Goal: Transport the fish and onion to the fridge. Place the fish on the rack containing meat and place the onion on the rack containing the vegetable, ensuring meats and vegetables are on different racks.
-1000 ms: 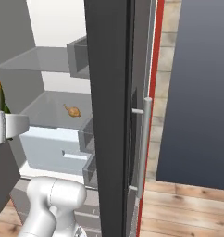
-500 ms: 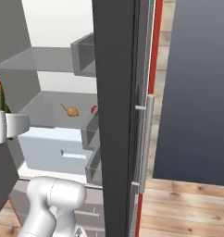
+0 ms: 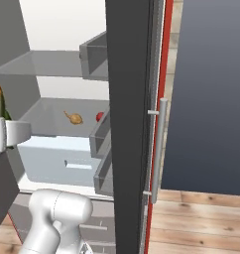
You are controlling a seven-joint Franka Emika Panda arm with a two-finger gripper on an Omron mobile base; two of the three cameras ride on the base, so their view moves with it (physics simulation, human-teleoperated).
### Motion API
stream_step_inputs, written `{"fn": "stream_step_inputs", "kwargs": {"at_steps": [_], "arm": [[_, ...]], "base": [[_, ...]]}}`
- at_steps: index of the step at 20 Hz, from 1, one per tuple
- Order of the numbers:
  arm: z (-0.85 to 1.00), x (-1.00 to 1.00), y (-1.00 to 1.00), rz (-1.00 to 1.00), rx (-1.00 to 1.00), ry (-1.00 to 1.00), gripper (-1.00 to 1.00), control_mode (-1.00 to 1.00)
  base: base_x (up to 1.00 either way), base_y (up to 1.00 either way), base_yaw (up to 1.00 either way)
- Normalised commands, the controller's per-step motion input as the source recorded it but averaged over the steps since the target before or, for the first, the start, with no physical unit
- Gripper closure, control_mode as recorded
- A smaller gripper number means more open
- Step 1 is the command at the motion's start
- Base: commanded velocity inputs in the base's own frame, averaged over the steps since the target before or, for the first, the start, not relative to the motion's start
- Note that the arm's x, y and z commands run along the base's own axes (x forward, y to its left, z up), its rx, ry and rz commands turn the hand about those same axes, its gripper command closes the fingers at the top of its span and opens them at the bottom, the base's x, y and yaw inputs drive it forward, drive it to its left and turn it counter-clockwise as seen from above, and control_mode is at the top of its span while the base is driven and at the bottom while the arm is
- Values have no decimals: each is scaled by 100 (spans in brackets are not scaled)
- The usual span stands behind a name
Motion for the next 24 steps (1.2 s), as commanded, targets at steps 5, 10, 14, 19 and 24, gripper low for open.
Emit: {"fn": "stream_step_inputs", "kwargs": {"at_steps": [5, 10, 14, 19, 24], "arm": [[2, 63, 5, 1, -2, 0, 100, -100], [0, 92, 2, 4, -7, -4, 100, -100], [7, 74, 12, 0, -14, -7, 100, -100], [40, 68, 6, 0, -5, -1, 100, -100], [51, 59, -1, 0, 0, 0, 100, -100]], "base": [[0, 0, 0], [0, 0, 0], [0, 0, 0], [0, 0, 0], [0, 0, 0]]}}
